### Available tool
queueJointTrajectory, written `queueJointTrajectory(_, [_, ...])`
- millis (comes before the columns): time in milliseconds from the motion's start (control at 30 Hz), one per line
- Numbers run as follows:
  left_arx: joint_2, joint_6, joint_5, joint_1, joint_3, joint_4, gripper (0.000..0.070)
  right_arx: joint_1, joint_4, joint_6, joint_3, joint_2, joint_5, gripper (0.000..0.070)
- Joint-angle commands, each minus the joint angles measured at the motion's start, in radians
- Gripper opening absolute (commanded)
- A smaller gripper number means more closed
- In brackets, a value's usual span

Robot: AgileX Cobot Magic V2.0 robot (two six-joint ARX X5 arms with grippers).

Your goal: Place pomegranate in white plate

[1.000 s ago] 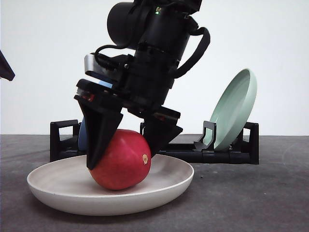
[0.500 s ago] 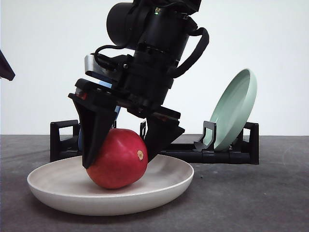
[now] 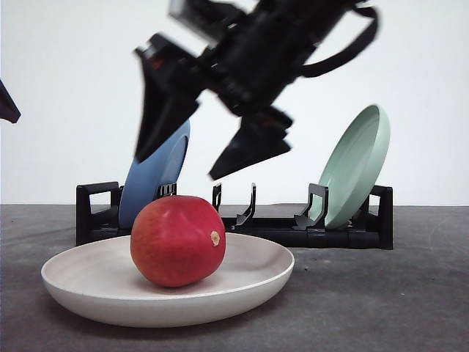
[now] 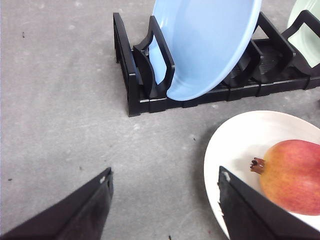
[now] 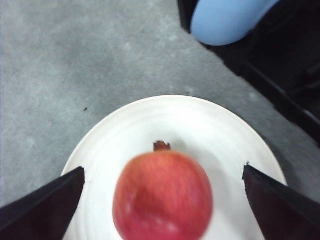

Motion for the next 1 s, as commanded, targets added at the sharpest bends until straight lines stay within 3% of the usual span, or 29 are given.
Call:
queueJointTrajectory(0, [0.005, -0.007, -0.003, -0.002, 0.005, 0.009, 0.0387, -0.004, 0.017, 0.003, -0.026, -0.03, -0.008, 0.0643])
queueJointTrajectory(267, [0.005, -0.007, -0.005, -0.002, 0.005, 0.009, 0.0387, -0.106, 0.012, 0.036, -0.193, -0.241, -0.028, 0.0643])
queueJointTrajectory(733, [0.005, -0.008, -0.005, -0.002, 0.005, 0.005, 0.0387, -0.379, -0.087, 0.052, -0.444, -0.603, -0.054, 0.0642])
queueJointTrajectory(967, [0.005, -0.013, -0.004, -0.002, 0.005, 0.005, 0.0389, -0.464, -0.115, 0.051, -0.488, -0.704, -0.05, 0.0642])
